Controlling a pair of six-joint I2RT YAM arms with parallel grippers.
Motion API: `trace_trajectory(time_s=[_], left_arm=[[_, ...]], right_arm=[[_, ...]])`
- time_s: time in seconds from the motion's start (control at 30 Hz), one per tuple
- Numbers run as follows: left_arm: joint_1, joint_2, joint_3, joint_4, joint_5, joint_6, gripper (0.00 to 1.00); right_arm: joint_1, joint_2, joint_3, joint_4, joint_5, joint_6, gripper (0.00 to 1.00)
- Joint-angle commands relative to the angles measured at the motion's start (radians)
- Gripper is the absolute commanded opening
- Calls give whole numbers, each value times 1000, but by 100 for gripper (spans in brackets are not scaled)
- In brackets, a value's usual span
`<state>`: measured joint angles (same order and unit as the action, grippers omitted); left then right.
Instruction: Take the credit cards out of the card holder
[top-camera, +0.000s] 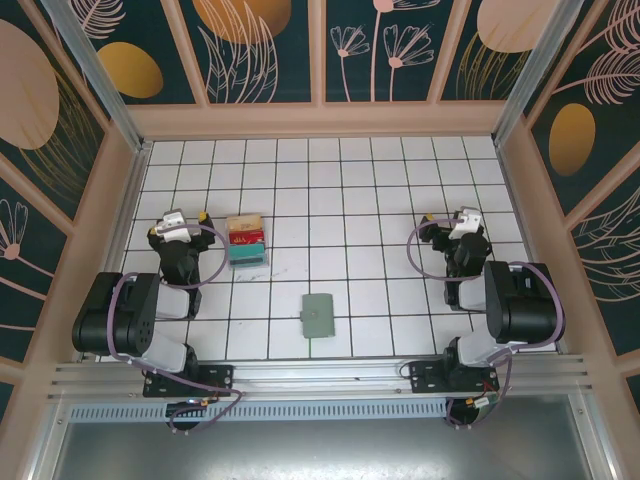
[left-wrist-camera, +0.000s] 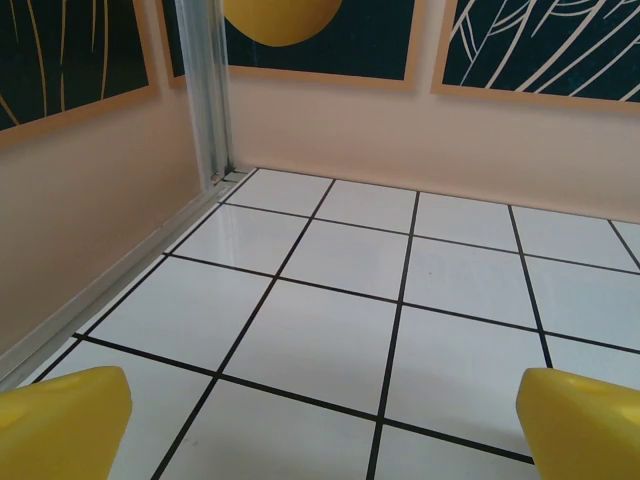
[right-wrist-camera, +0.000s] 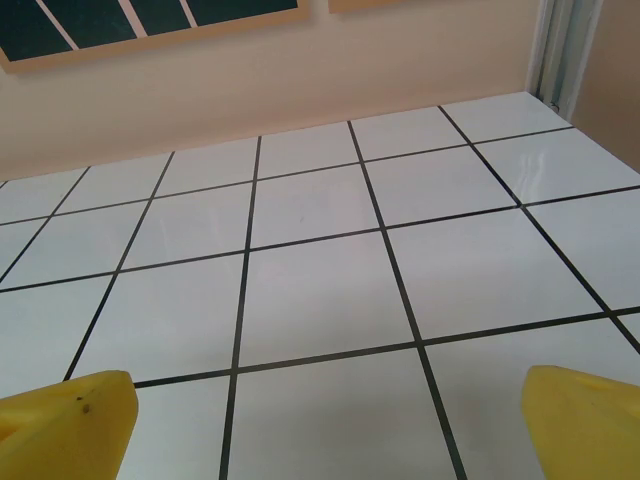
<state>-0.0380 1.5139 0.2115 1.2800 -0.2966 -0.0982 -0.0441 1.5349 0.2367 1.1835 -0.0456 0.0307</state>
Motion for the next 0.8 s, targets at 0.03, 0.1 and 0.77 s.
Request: trace_trajectory(time_s=[0.03, 0.1, 0.77], left_arm=[[6, 6, 2, 38, -4, -9, 99], [5, 6, 2, 38, -4, -9, 99], [6, 6, 3, 35, -4, -12, 99]], right_arm=[[6, 1, 6, 44, 13, -14, 99], [7, 2, 6, 45, 13, -15, 99], [0, 2, 6, 43, 3, -12, 99]])
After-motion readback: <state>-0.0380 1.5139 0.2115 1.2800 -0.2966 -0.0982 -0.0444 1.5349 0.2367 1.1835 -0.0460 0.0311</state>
